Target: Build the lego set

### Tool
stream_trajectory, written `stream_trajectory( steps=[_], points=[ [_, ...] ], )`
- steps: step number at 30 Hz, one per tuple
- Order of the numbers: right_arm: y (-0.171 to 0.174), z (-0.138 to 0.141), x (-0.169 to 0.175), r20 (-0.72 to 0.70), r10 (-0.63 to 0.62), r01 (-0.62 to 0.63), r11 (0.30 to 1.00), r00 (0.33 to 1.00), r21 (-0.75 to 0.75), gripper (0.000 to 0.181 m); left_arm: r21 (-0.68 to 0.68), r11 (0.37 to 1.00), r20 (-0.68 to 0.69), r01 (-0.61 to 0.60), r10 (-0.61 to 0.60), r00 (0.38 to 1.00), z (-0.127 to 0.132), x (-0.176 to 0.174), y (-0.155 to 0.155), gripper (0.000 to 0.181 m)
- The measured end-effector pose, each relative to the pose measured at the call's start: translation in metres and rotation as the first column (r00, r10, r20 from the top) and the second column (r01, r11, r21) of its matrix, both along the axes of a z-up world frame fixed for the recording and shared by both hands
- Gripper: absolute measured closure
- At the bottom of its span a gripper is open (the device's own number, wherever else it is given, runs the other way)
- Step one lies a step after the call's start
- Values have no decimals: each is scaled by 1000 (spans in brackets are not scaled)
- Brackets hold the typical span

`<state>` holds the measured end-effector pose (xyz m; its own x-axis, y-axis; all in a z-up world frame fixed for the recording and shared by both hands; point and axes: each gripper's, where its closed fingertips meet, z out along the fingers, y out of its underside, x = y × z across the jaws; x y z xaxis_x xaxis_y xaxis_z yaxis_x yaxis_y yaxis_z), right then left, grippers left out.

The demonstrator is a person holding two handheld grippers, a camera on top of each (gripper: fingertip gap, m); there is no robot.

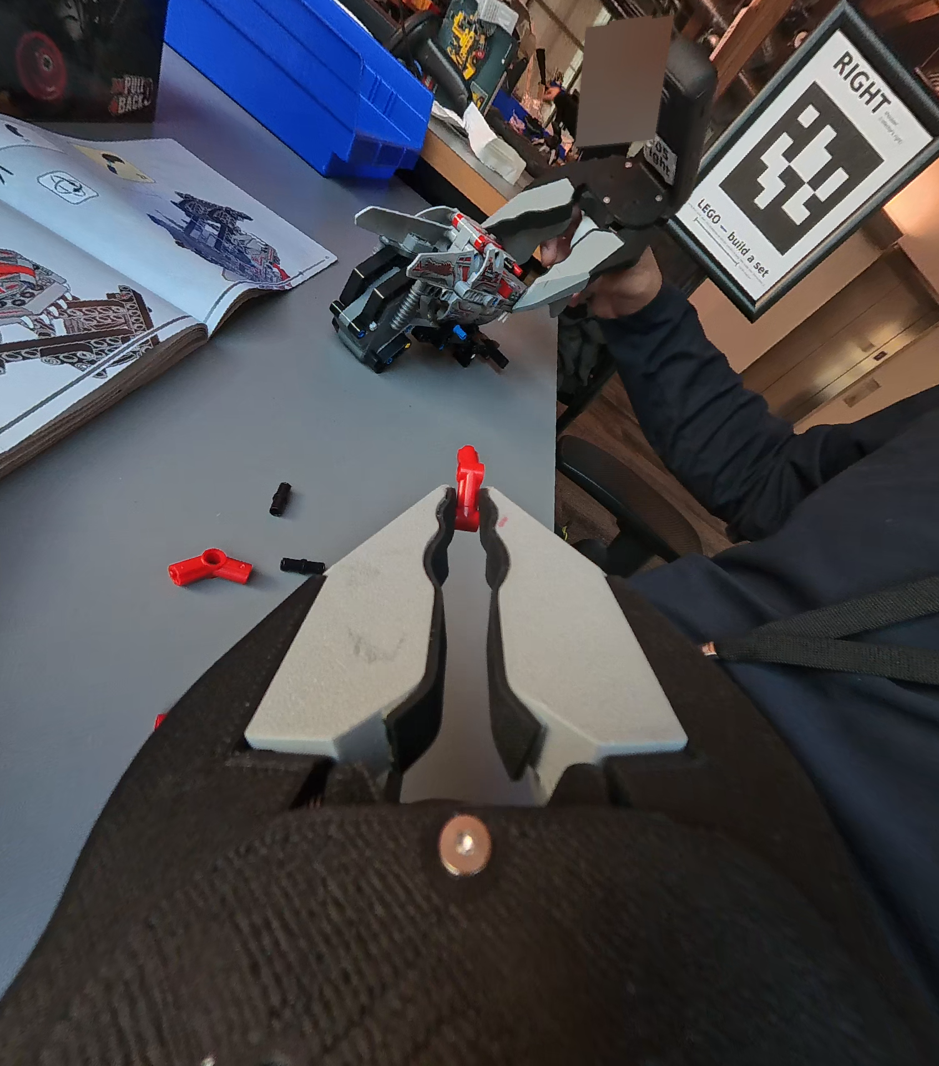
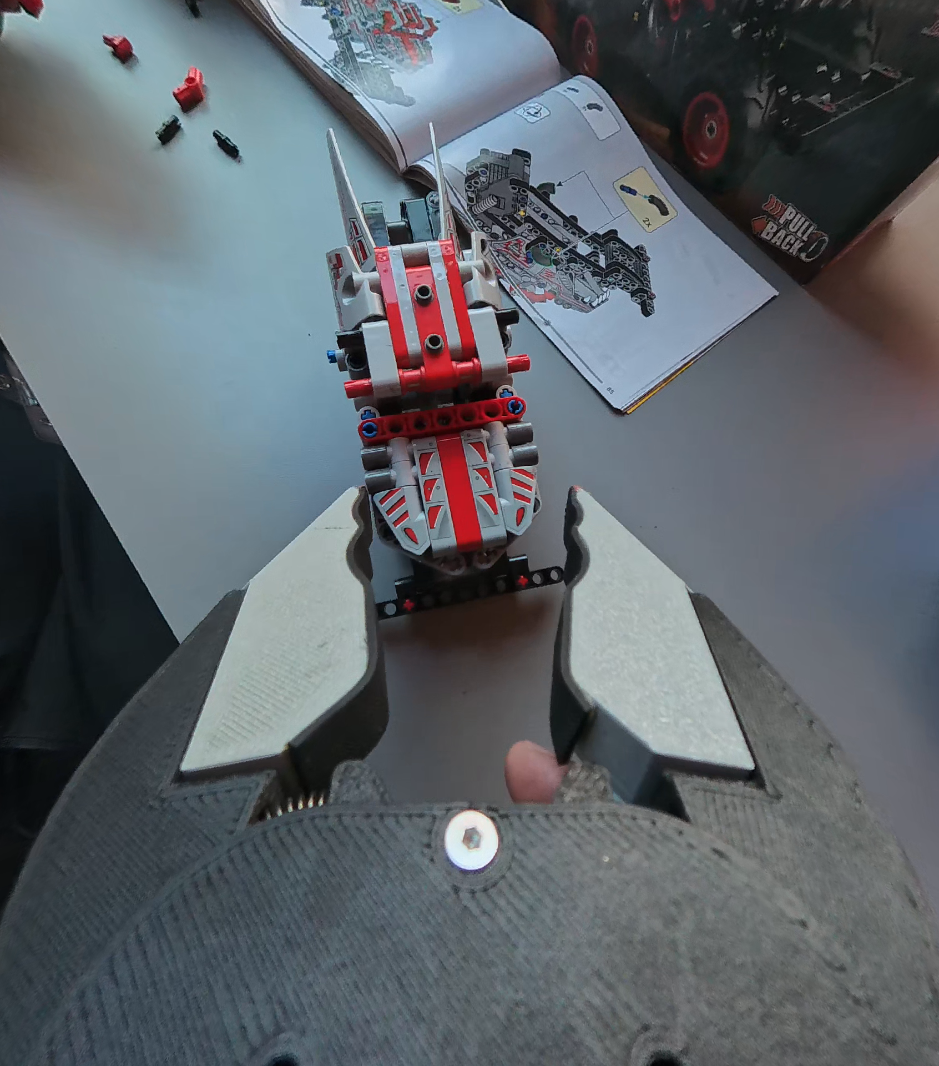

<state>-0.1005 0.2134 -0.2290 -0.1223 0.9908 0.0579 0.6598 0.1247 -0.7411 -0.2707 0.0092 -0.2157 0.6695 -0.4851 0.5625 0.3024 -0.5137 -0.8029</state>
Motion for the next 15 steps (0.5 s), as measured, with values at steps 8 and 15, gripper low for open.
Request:
stream_trajectory(
  steps=[8, 15],
  points=[
    [-4, 8, 6, -103, -16, 12, 999, 995, -45, 118, -2, 1000, -1, -2, 2, 1000, 0, 0, 0, 177],
    [-2, 7, 13, -115, -33, 24, 997, 993, -77, 118, 0, 1000, 5, 3, -3, 1000, 0, 0, 0, 177]
  ],
)
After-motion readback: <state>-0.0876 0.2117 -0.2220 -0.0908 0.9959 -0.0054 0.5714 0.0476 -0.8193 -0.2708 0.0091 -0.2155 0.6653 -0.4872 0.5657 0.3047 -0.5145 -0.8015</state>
